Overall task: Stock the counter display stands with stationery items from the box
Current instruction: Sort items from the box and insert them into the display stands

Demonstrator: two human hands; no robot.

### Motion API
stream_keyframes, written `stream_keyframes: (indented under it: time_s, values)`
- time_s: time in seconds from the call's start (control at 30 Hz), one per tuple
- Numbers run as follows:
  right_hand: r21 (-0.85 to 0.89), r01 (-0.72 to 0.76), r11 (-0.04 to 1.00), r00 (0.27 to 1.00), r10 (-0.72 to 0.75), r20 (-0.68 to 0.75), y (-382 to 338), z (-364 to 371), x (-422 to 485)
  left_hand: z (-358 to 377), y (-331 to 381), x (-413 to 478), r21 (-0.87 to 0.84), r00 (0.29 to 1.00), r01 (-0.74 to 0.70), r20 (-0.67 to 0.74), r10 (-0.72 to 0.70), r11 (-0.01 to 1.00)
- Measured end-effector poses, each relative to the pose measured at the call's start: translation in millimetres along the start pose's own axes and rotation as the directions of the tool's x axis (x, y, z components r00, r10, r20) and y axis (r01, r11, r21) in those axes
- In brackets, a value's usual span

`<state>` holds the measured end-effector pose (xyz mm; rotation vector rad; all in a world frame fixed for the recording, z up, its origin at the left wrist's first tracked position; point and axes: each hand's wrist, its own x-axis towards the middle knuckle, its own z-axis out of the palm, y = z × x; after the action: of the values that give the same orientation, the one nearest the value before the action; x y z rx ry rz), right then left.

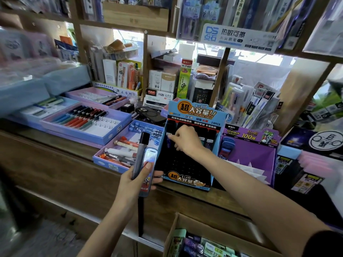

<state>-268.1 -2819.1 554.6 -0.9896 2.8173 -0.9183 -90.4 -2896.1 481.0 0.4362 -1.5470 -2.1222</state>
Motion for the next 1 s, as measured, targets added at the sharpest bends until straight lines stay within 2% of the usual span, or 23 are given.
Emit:
stream_keyframes:
  time_s: [0.07, 0.1, 0.13, 0.2, 0.23, 0.3, 0.47, 0.53, 0.63, 0.73, 0.83, 1.0]
  values:
    - [-0.008, 0.009, 1.000, 1.000, -0.009, 0.023, -0.9, -4.6, -10.2, 4.2, 0.5, -1.5, 0.002, 1.000, -0.006, 0.016, 0.006, 1.000]
    - [0.074, 0.011, 0.997, 0.999, -0.014, 0.042, -1.9, -7.2, -19.3, 6.6, 0.7, -2.6, 0.000, 1.000, -0.009, 0.025, 0.009, 1.000]
    - [0.226, -0.011, 0.974, 0.997, -0.007, 0.079, -3.1, -9.4, -31.3, 9.4, 1.0, -4.0, -0.007, 0.999, -0.009, 0.034, 0.009, 1.000]
    - [0.556, -0.113, 0.824, 0.984, 0.013, 0.180, -3.7, -14.2, -56.8, 17.1, 0.6, -6.8, -0.031, 0.999, -0.002, 0.053, 0.004, 1.000]
    - [0.648, -0.142, 0.748, 0.978, 0.004, 0.210, -2.4, -17.0, -68.5, 21.9, -0.2, -8.1, -0.042, 0.998, 0.004, 0.061, -0.002, 0.999]
    - [0.720, -0.144, 0.679, 0.974, -0.031, 0.224, 3.9, -22.3, -87.5, 32.9, -2.2, -10.3, -0.054, 0.997, 0.019, 0.080, -0.015, 0.998]
    - [0.721, -0.172, 0.671, 0.979, 0.032, 0.203, 25.7, -42.6, -113.2, 65.7, -9.9, -18.7, 0.000, 0.988, 0.017, 0.151, -0.017, 1.000]
    - [0.746, -0.179, 0.642, 0.982, 0.071, 0.174, 37.2, -60.1, -118.2, 77.1, -13.0, -22.5, 0.087, 0.993, -0.018, 0.120, 0.007, 0.996]
    - [0.772, -0.110, 0.626, 0.991, 0.125, 0.041, 59.3, -98.8, -119.7, 86.8, -14.9, -23.5, 0.207, 0.998, -0.030, 0.067, 0.017, 0.978]
    - [0.703, -0.016, 0.711, 0.977, 0.160, -0.139, 80.3, -132.7, -112.5, 91.2, -13.2, -25.9, 0.267, 0.995, -0.051, 0.092, 0.027, 0.962]
    - [0.549, 0.018, 0.835, 0.952, 0.153, -0.265, 96.3, -144.8, -99.7, 93.2, -15.8, -27.5, 0.275, 0.991, -0.106, 0.109, 0.079, 0.956]
    - [0.456, 0.068, 0.887, 0.935, 0.104, -0.340, 107.1, -135.4, -82.5, 95.0, -21.0, -31.1, 0.254, 0.981, -0.149, 0.157, 0.111, 0.956]
